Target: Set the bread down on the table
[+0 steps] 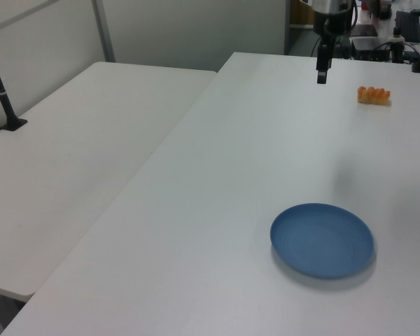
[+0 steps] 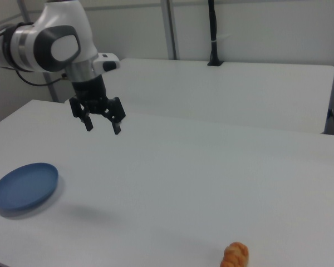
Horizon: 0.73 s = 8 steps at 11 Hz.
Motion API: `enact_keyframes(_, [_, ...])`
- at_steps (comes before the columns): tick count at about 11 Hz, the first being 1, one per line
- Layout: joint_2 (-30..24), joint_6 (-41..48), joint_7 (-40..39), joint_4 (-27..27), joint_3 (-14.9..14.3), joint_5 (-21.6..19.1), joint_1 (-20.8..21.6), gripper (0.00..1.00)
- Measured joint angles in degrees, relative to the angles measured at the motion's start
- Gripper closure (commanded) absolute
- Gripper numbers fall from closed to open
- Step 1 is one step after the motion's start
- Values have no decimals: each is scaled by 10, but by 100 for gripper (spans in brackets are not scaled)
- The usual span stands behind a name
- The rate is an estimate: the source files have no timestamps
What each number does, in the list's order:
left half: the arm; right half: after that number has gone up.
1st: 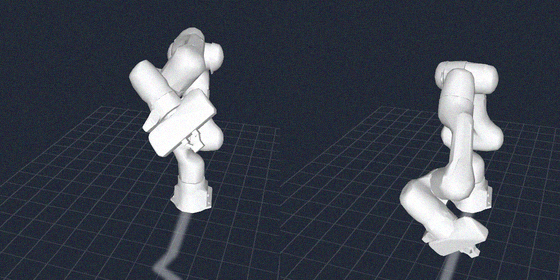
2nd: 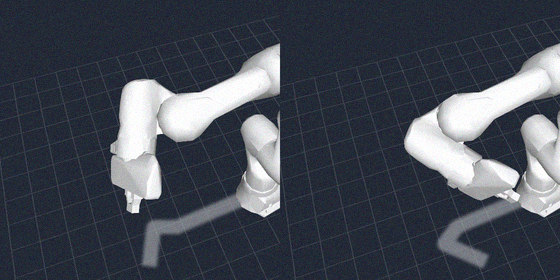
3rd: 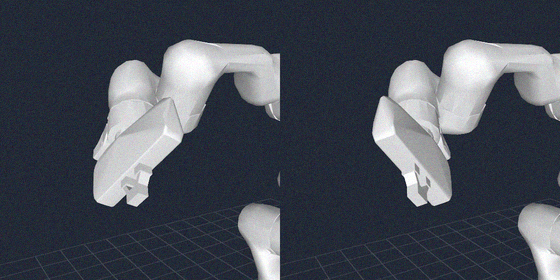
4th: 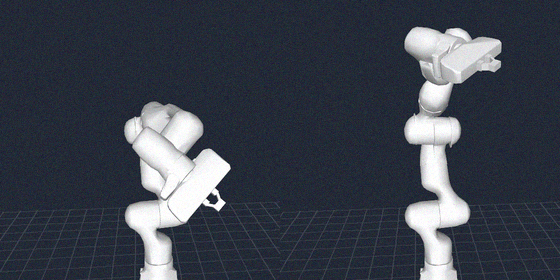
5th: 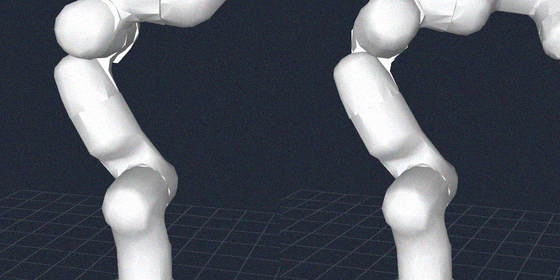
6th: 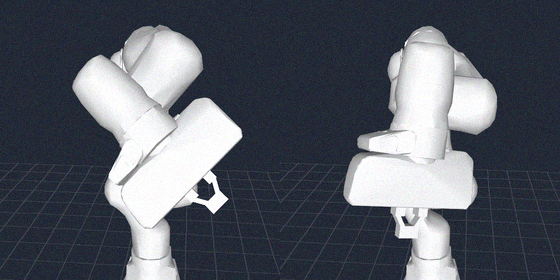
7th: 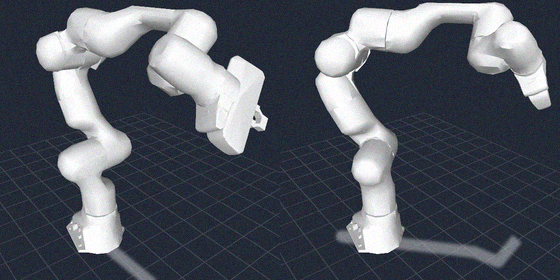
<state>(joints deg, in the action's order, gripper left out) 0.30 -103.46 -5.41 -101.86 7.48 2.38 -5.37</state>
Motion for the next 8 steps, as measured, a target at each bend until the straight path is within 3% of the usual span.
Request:
enact_keyframes(4, [-31,103,3,62,0,0,8,0])
enact_keyframes(8, [-30,116,39,76,-4,0,25,0])
